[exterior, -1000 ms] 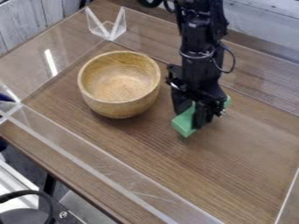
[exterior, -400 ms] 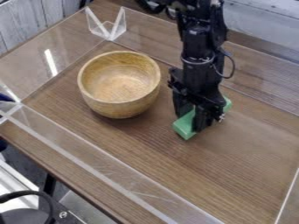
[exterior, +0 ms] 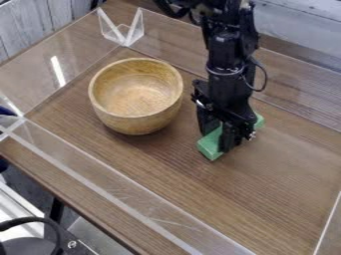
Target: Put the green block in the brown bowl
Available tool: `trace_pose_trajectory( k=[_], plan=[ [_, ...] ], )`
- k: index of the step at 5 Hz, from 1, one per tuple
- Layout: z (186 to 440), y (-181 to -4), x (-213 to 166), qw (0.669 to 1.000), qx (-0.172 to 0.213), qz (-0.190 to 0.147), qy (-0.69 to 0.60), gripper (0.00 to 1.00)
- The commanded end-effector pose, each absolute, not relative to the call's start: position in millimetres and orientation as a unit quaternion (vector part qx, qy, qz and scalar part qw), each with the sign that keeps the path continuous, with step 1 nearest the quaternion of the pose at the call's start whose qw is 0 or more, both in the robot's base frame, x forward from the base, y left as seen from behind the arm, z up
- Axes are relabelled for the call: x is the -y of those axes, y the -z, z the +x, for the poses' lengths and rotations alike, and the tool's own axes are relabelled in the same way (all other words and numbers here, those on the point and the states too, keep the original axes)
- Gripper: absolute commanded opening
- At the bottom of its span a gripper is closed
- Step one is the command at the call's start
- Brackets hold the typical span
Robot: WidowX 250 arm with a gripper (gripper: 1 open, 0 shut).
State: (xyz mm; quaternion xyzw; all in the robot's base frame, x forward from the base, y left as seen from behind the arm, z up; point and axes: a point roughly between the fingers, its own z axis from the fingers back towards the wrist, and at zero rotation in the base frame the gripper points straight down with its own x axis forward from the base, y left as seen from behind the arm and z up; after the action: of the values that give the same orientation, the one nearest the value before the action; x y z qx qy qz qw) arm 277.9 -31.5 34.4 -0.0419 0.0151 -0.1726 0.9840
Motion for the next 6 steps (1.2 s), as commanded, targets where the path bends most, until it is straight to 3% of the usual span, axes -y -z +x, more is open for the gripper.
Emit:
trace_pose_trajectory(
  k=[1,2,4,6],
  plan=[
    [283.4,-57.8,27.5,0.985,0.015,-0.040,0.166,0.00],
    [283.3,-69.3,23.9,0.986,0.024,-0.038,0.160,0.00],
    [289.1,-115.0,-5.0,0.991,0.057,-0.020,0.118,0.00],
    [294.4,-128.4,-81.7,0.997,0.060,-0.003,0.042,0.00]
  ],
)
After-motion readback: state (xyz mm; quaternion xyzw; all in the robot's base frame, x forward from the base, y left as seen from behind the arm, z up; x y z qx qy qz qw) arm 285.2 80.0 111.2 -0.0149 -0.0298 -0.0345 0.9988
